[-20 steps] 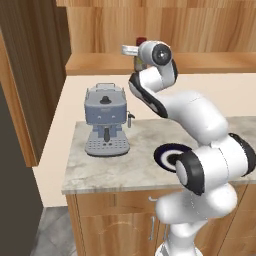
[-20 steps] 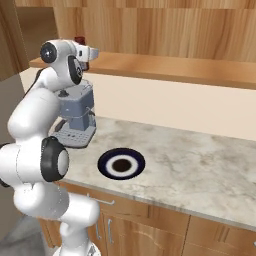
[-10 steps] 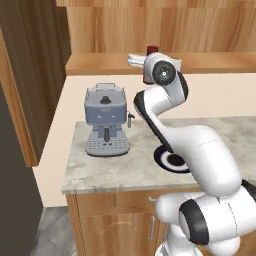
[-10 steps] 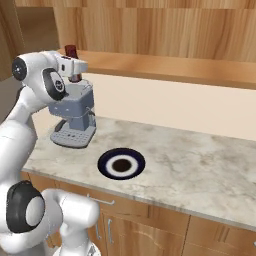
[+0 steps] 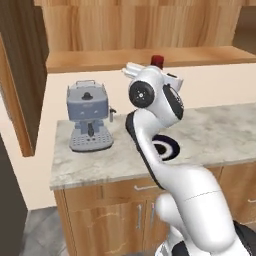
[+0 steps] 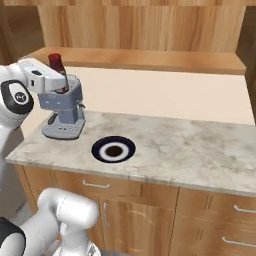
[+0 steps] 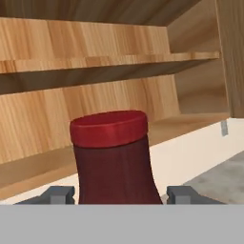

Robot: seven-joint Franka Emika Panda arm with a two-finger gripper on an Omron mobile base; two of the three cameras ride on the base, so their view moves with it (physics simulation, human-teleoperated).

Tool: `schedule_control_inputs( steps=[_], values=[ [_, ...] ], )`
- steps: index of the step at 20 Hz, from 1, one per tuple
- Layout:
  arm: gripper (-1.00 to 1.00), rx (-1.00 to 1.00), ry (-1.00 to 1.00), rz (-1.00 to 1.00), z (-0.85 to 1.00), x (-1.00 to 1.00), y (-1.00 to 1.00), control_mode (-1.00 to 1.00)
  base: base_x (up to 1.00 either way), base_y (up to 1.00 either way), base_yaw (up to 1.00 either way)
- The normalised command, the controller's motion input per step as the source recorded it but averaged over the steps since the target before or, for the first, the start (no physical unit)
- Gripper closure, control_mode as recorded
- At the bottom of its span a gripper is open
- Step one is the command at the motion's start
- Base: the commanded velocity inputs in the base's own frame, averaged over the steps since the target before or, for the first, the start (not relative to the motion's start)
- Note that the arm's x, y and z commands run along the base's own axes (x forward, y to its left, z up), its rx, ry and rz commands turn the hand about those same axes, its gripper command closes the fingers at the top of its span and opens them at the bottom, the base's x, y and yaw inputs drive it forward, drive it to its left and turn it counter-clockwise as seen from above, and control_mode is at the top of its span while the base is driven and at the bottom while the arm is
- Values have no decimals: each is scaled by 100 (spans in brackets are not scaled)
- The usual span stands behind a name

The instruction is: Move the hot dog bun to the plate on the dining table and place the condiment next to that plate. Then navigate to the fridge and take the sausage and place it on the plate as well.

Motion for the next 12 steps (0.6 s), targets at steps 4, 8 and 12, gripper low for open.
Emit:
schedule_control_inputs(
  steps=[4,8,12],
  values=[
    [100,0,0,0,0,0,0,100,-88,5,-69],
    [100,0,0,0,0,0,0,100,-82,6,-72],
    [100,0,0,0,0,0,0,100,-80,6,-73]
  ],
)
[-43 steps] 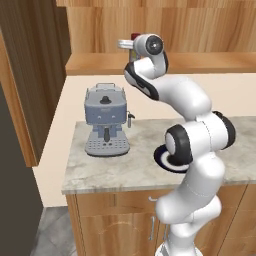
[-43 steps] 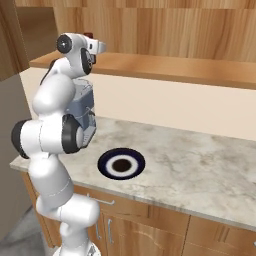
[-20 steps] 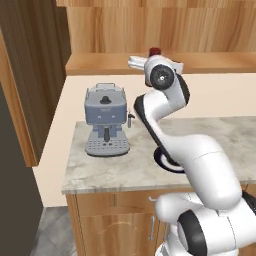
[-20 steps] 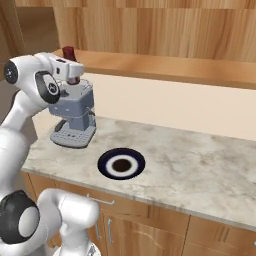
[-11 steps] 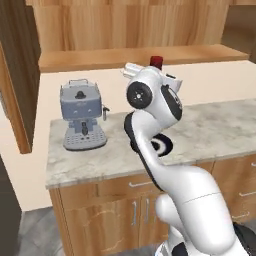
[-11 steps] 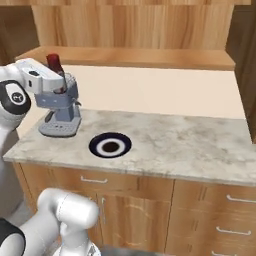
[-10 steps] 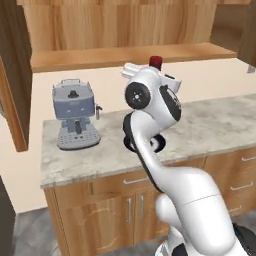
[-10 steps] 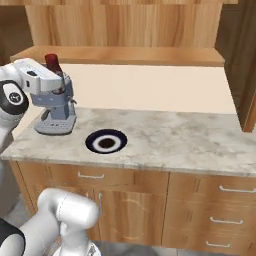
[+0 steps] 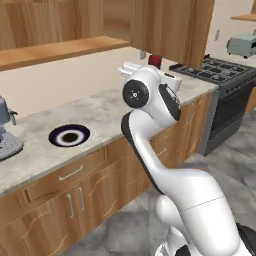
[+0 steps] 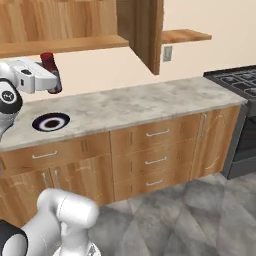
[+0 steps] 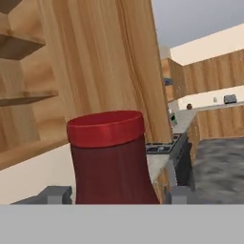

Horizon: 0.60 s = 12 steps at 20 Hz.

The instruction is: Move the hot dog bun to the plate on the dining table and place the condiment next to that plate. Then navigate to the fridge and take the sausage and place it on the plate as well.

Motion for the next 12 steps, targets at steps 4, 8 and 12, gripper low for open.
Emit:
schedule_control_inputs(
  steps=[4,8,12],
  values=[
    [100,0,0,0,0,0,0,100,-80,1,-73],
    [100,0,0,0,0,0,0,100,-78,2,-74],
    [100,0,0,0,0,0,0,100,-67,-12,-69]
  ],
)
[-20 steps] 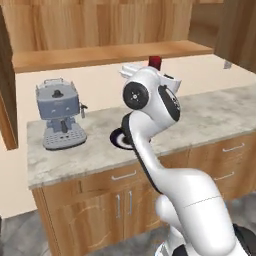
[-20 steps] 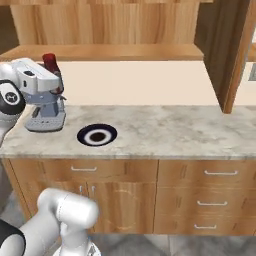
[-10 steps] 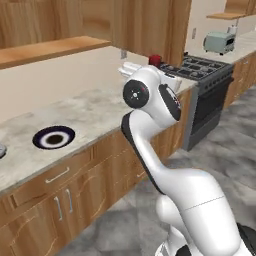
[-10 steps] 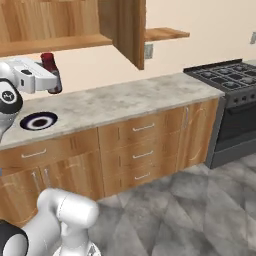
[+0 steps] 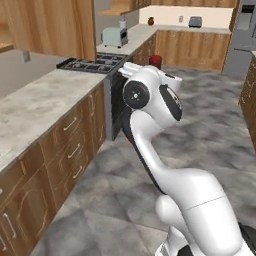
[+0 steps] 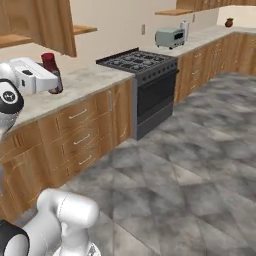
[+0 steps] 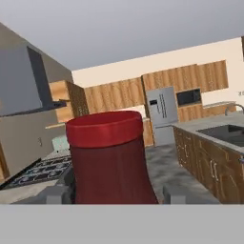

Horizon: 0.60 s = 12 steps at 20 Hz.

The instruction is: Move the hot dog bun to the plate on the dining table and place the condiment next to that plate. Then navigate to the fridge and take the sausage and place it on the plate as well.

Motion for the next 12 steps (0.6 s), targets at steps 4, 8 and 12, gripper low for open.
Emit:
schedule_control_inputs(
  steps=[4,8,12],
  values=[
    [100,0,0,0,0,0,0,100,-62,-61,-51],
    [100,0,0,0,0,0,0,100,-68,-91,-33],
    [100,0,0,0,0,0,0,100,-46,-100,-28]
  ],
)
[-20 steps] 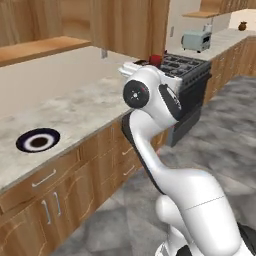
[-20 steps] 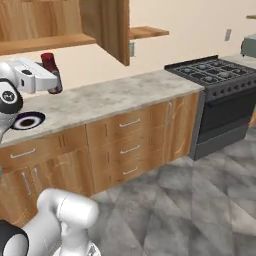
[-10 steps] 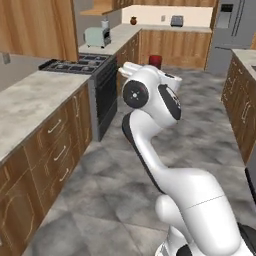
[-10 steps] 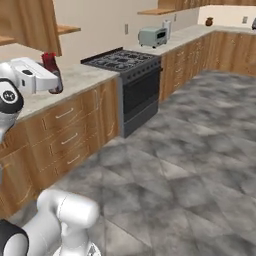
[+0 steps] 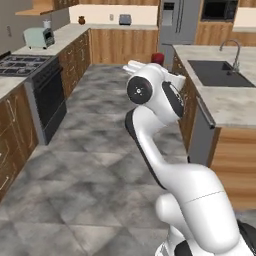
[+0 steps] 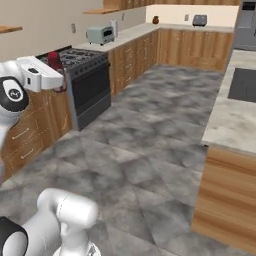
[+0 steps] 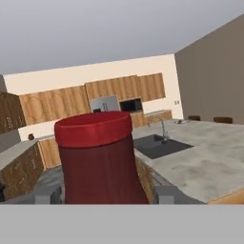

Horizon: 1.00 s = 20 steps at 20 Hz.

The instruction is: Move the hot dog bun to the plate on the dining table and place the condiment next to that plate. Then navigate to the fridge and take the sausage and place it on the plate as well.

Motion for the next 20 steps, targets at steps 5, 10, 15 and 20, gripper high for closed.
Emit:
schedule_control_inputs(
  steps=[5,10,15,20],
  values=[
    [100,0,0,0,0,0,0,100,-32,-100,-22],
    [100,0,0,0,0,0,0,100,-25,-100,-15],
    [100,0,0,0,0,0,0,100,-22,-100,-9],
    [100,0,0,0,0,0,0,100,-10,-100,-5]
  ],
)
